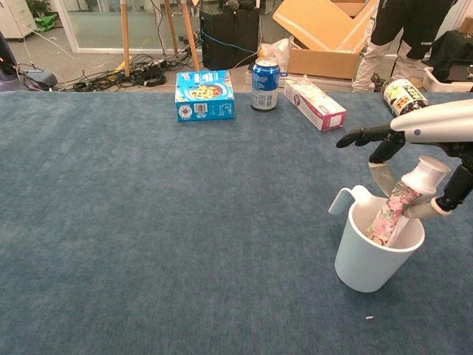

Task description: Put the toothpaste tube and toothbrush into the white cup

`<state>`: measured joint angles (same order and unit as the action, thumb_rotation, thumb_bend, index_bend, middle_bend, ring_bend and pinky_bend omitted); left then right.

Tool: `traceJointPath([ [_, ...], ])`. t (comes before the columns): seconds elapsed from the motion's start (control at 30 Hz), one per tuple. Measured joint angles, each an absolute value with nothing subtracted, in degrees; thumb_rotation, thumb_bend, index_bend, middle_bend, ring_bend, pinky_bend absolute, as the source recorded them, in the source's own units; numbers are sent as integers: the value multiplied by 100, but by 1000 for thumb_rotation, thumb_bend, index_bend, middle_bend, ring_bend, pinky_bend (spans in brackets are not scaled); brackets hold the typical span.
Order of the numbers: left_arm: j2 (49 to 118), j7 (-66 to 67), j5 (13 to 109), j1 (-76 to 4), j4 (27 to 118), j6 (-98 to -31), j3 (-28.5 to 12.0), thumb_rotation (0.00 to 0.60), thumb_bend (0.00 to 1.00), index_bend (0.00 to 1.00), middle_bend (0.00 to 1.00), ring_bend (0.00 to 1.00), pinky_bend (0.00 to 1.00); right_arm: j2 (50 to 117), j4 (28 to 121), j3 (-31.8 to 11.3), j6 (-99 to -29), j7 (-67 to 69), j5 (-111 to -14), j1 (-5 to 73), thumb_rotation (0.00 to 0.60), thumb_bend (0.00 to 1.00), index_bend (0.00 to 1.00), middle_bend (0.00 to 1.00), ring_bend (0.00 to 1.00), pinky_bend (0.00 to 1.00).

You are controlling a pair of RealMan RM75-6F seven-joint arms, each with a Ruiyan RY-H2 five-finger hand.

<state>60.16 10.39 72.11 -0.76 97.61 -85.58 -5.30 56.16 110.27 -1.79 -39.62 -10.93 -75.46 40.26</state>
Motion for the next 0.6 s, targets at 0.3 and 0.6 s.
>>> traceJointPath([
  [0.3,6010,1035,7211,-76,9765,-8554,-531,600,106,539,329,359,409,5590,11068,-174,-3980,-855,-7688,4040,600,198,573,32,0,67],
  [0.6,6021,1069,7206,-78,9764,-8548,-524,600,106,539,330,359,409,5396,11172,-137,-4014,-623,-7903,4019,600,185,481,20,0,66],
])
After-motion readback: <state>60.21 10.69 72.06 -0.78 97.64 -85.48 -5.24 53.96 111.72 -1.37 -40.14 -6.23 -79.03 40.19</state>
